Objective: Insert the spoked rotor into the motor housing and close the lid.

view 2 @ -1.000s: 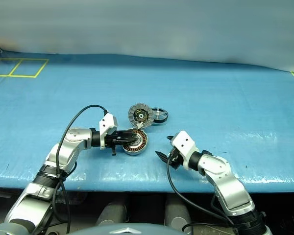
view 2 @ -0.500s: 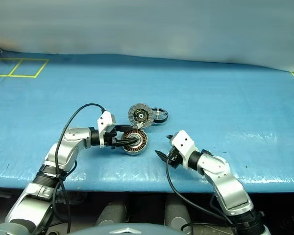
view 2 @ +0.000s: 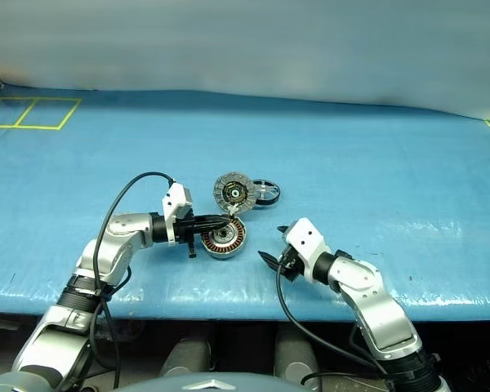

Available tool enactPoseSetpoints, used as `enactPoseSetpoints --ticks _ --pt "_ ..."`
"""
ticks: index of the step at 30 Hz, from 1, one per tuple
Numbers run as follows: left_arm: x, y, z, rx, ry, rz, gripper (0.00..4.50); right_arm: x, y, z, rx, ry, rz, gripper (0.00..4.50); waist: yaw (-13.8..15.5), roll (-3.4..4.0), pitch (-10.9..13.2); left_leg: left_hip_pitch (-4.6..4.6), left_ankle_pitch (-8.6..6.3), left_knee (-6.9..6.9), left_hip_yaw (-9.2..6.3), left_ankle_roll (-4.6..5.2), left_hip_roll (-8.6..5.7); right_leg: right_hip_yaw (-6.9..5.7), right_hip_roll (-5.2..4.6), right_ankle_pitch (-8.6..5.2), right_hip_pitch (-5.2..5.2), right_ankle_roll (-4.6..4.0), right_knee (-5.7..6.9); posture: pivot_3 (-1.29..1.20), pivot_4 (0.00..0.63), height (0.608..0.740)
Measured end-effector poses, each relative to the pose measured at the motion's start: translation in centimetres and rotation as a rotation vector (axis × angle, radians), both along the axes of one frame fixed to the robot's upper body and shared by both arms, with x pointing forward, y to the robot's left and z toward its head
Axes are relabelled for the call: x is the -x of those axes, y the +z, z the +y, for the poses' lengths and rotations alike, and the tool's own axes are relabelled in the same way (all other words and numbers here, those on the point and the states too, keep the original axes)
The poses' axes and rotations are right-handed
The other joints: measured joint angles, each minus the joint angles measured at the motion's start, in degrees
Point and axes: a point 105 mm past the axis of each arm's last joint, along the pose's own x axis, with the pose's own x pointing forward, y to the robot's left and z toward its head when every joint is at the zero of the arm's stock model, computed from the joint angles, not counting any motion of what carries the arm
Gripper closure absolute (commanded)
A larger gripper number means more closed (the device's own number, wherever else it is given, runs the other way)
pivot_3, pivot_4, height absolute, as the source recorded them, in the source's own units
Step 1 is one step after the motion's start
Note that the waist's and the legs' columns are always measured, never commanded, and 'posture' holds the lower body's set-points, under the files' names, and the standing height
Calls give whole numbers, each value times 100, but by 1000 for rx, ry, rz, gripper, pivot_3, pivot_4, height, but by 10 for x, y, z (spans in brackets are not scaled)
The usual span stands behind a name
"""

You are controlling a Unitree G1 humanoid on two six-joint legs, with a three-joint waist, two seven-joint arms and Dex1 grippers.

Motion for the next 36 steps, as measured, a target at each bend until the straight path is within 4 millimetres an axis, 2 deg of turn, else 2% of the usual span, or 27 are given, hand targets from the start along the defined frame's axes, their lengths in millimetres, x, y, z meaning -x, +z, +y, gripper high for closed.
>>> enactPoseSetpoints --ticks 9,14,24,30,33,36 --pt "2 -3 -3 -5 -11 12 4474 0 0 1 -4 2 1 691 0 0 0 0 0 0 0 0 0 0 0 0 0 0 0 0 150 740" --pt "7 -13 -9 -38 -39 39 4474 2 -2 2 -6 4 7 691 -2 0 0 0 0 0 0 0 0 0 0 0 0 0 0 0 150 740" --pt "6 -14 -7 -60 -29 34 4474 2 -4 4 -6 0 11 691 -2 0 -1 3 0 3 0 0 0 0 0 0 3 0 2 0 150 740" --pt "5 -12 -5 -45 -5 37 4474 3 -4 5 -5 2 12 691 -4 0 -1 3 0 3 0 0 0 1 0 0 2 0 2 0 150 740" --pt "0 -3 -3 45 36 56 4474 3 -5 7 -7 9 14 691 -1 0 -1 1 0 4 -1 0 0 0 0 0 2 0 2 0 150 740" --pt "-3 3 0 55 50 47 4474 3 -5 8 -6 12 15 691 -2 0 -1 1 0 4 -1 0 0 0 0 0 2 0 2 0 150 740"
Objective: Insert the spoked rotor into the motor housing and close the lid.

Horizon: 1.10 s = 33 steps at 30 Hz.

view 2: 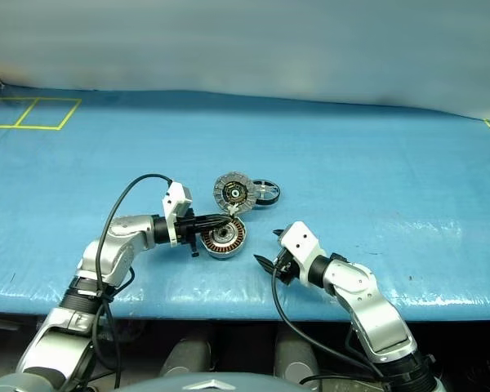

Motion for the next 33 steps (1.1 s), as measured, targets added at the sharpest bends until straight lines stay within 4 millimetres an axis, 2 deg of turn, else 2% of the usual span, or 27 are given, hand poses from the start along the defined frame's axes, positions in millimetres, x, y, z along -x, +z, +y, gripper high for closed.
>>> enactPoseSetpoints --ticks 5,13,17,23,28,33 --pt "1 0 0 -14 -13 -1 4474 0 -1 1 1 4 1 691 0 0 0 0 0 0 0 0 0 0 0 0 0 0 0 0 150 740" --pt "11 -6 -10 -39 -90 17 4474 0 -1 1 4 2 0 691 -1 0 0 0 0 0 0 0 0 0 0 0 0 0 0 0 150 740" --pt "16 -17 -10 -116 -119 31 4474 0 -1 1 4 1 -1 691 -4 0 0 0 0 0 0 0 0 1 1 0 0 0 1 0 150 740" --pt "15 -19 -8 -203 -139 -32 4474 1 -2 1 4 -4 2 691 -5 4 -7 12 0 0 1 0 1 1 1 -1 8 -1 0 0 150 740" --pt "13 -19 -8 -203 -134 -46 4474 0 -2 1 3 -5 2 691 -4 3 -8 19 0 1 2 1 3 1 1 -1 15 -1 1 0 150 740" --pt "6 -13 -7 -109 -61 -22 4474 0 -3 1 3 -7 4 691 -4 2 -7 6 0 3 1 1 2 0 1 0 5 0 1 0 150 740"
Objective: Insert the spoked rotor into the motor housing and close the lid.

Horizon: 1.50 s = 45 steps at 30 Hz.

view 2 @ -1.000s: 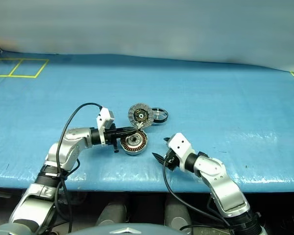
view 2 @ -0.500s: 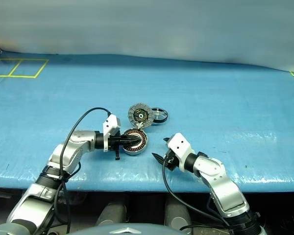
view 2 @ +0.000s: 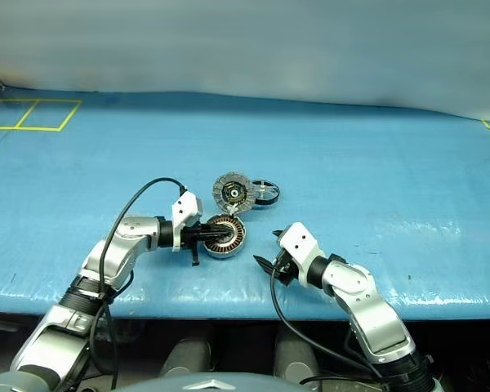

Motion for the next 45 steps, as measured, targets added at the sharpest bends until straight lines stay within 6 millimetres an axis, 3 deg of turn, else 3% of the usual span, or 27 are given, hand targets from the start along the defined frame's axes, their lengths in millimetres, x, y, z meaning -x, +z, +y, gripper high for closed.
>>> enactPoseSetpoints --ticks 4,20,27,36,41,45 --pt "-4 7 4 44 30 2 4474 0 -2 -1 2 -4 7 691 1 0 0 -4 0 -4 -1 0 -2 0 0 1 -3 0 0 0 150 740" --pt "-1 6 2 45 4 17 4474 -1 -1 0 -5 -10 -5 691 0 0 0 -4 0 -2 -1 0 -2 1 0 0 -3 0 -1 0 150 740" --pt "2 -6 -1 -67 -28 -3 4474 -2 0 1 -5 -8 -9 691 6 0 -1 4 0 -1 -1 0 -2 1 0 0 6 0 -1 0 150 740" --pt "1 -6 -1 -72 -31 -21 4474 -1 -1 1 -9 -9 -3 691 4 1 -3 7 0 0 -1 0 -2 1 0 0 8 0 -1 0 150 740" --pt "-3 0 4 -7 28 -2 4474 -1 -1 1 -13 -13 -5 691 -9 1 -1 1 0 -1 -1 0 0 0 0 0 -1 0 1 0 150 740" --pt "-3 17 8 57 66 -44 4474 -3 2 3 -23 -21 -16 691 1 0 -1 -6 0 -3 -2 0 -2 1 0 1 -5 1 -1 0 150 740"
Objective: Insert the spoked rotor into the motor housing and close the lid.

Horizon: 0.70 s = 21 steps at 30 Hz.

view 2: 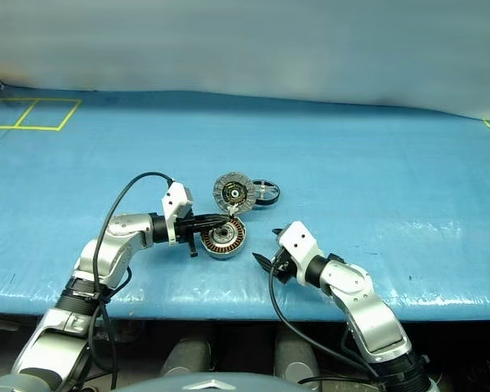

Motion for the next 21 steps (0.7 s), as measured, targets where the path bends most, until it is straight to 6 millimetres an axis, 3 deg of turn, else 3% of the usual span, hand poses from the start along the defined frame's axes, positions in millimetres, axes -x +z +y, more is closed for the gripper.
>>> enactPoseSetpoints --ticks 7,14,21 --pt "11 -2 6 3 20 4 4474 -13 8 -5 -13 -53 -46 691 -7 0 1 3 0 1 2 0 1 0 0 0 0 -1 1 0 150 740" --pt "24 -12 12 21 37 32 4474 -48 8 -29 53 -257 -55 691 -1 2 2 0 0 1 2 0 0 0 0 0 -2 -2 1 0 150 740" --pt "23 -6 18 36 72 -3 4474 -90 35 -31 78 -294 -100 691 -12 4 3 2 0 1 3 0 0 0 1 4 -1 -7 1 0 150 740"
